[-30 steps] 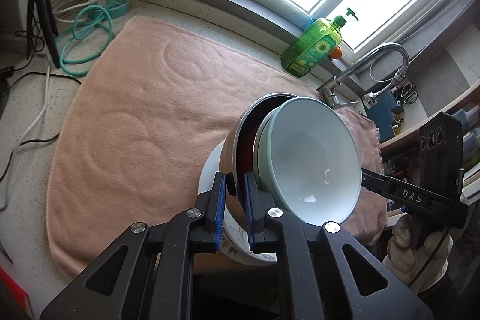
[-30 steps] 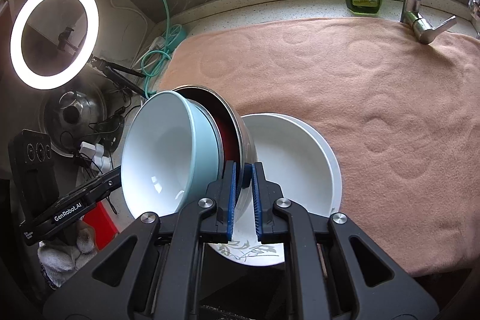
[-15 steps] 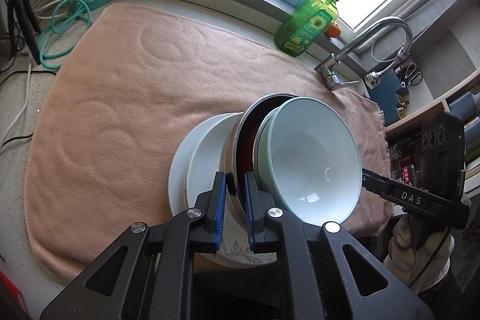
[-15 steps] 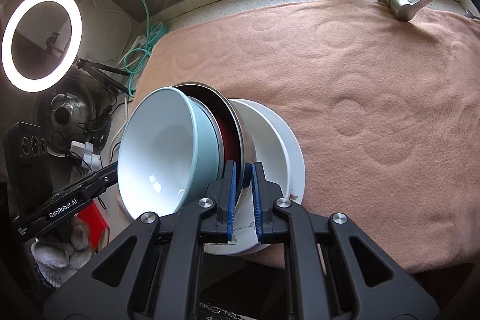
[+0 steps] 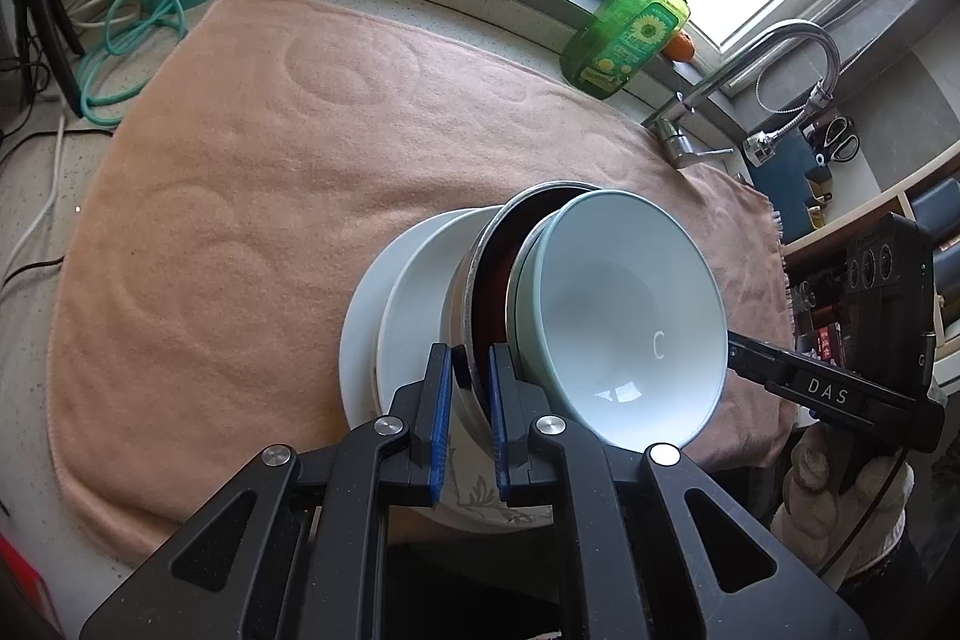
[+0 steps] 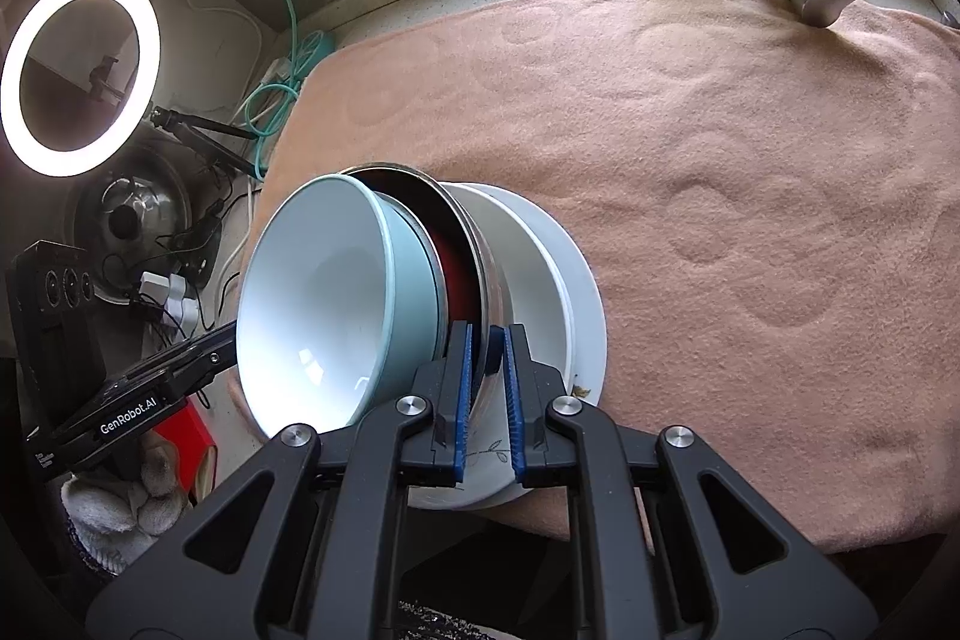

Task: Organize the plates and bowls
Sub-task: 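Lower the nested bowl stack onto the floral plate stack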

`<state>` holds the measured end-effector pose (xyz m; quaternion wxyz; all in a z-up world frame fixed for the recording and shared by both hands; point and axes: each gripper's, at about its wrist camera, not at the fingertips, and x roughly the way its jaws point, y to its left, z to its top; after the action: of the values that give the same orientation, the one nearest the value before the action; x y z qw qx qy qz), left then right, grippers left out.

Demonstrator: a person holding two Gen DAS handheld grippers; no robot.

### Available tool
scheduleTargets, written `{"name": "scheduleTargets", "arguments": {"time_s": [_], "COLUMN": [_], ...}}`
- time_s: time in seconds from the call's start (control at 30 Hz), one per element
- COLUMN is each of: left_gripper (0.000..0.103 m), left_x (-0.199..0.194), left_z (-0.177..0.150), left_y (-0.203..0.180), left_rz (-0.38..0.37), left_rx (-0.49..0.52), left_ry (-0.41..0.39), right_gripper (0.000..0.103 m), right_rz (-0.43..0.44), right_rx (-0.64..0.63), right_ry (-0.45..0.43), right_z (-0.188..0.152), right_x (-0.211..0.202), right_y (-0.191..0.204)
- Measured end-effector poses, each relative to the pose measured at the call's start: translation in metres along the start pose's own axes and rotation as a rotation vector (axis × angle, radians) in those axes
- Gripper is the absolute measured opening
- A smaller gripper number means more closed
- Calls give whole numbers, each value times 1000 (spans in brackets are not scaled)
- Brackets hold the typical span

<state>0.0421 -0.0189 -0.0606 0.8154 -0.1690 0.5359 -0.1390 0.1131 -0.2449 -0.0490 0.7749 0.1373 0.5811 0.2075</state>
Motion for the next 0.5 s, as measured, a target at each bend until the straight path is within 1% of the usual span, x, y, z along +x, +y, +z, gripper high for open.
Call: {"name": "scheduleTargets", "arguments": {"time_s": [0.5], "left_gripper": [9], "left_x": [1], "left_z": [1], "left_y": [3], "left_rz": [1], "left_rx": [-12], "left_ry": [13], "right_gripper": [11], "right_rz": [3], "right_rx": [-5], "right_ry": [10], "right_z": [1], "right_x": [1], "right_y": [0]}}
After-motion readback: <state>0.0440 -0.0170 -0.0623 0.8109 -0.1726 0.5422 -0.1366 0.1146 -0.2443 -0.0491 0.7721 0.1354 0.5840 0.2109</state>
